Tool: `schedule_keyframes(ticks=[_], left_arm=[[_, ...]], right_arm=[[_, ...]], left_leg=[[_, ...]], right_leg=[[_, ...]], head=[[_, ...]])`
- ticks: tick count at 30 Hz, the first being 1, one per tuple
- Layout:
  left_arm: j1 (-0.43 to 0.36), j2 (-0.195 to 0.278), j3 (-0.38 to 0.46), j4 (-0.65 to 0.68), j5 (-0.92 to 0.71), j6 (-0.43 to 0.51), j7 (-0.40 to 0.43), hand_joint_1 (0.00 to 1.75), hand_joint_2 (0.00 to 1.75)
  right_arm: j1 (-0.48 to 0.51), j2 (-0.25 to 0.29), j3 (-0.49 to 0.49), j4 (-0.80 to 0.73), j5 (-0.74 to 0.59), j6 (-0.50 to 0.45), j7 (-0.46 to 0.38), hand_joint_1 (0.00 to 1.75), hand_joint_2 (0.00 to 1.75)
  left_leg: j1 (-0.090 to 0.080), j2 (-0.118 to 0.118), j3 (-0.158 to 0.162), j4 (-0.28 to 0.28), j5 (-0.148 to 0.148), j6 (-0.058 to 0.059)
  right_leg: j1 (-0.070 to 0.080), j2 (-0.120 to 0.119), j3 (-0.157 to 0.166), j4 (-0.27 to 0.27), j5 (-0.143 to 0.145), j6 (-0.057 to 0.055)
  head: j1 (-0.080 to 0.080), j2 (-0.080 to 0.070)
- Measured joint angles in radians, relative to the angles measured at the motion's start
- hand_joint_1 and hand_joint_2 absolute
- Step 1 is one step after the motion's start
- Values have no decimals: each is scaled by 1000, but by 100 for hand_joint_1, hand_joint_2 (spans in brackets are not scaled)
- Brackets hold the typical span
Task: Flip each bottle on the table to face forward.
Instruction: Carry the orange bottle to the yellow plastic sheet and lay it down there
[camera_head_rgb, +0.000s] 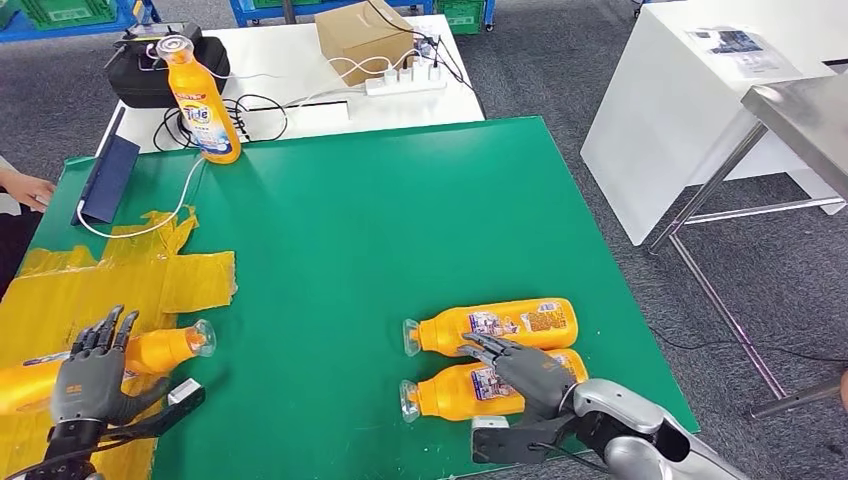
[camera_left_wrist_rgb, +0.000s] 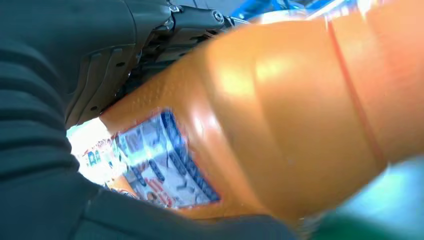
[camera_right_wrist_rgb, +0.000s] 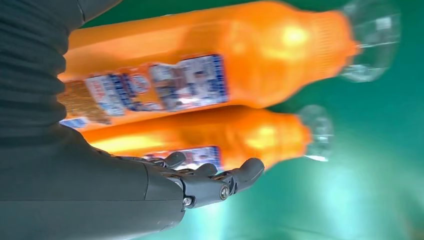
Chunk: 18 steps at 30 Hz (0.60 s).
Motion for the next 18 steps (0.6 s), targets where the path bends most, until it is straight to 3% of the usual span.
schedule_keyframes(ticks=[3, 7, 12, 16, 18], left_arm=[[1, -15, 18, -42, 161, -31, -107, 0, 0], [1, -40, 38, -84, 294, -67, -178, 0, 0], [-7, -93, 87, -129, 612, -160, -308, 0, 0], [-41, -140, 132, -158, 871, -297, -380, 0, 0], [-73, -166, 148, -166, 974, -350, -398, 0, 0]], right_arm=[[34, -29, -23, 2, 6, 4, 11, 0, 175], [81, -59, -46, 2, 14, 6, 18, 0, 175], [136, -112, -62, -9, 16, 15, 48, 0, 175], [182, -195, -63, -20, -19, 40, 91, 175, 175], [195, -251, -57, -28, -30, 65, 112, 175, 175]], left_leg=[[-1, -1, 0, 0, 0, 0], [-1, 0, 0, 0, 0, 0], [-1, -1, -1, 0, 0, 0], [-1, 0, 0, 0, -1, 1], [-2, -1, 0, 1, -1, 1]], right_leg=[[-1, -1, 1, 0, 0, 0], [-1, -1, 0, 0, 0, 0], [-1, -1, -1, 0, 0, 0], [-1, -1, -1, -1, 0, 0], [-2, -2, 0, -1, 0, 1]], head=[[0, 0], [0, 0], [0, 0], [0, 0], [0, 0]])
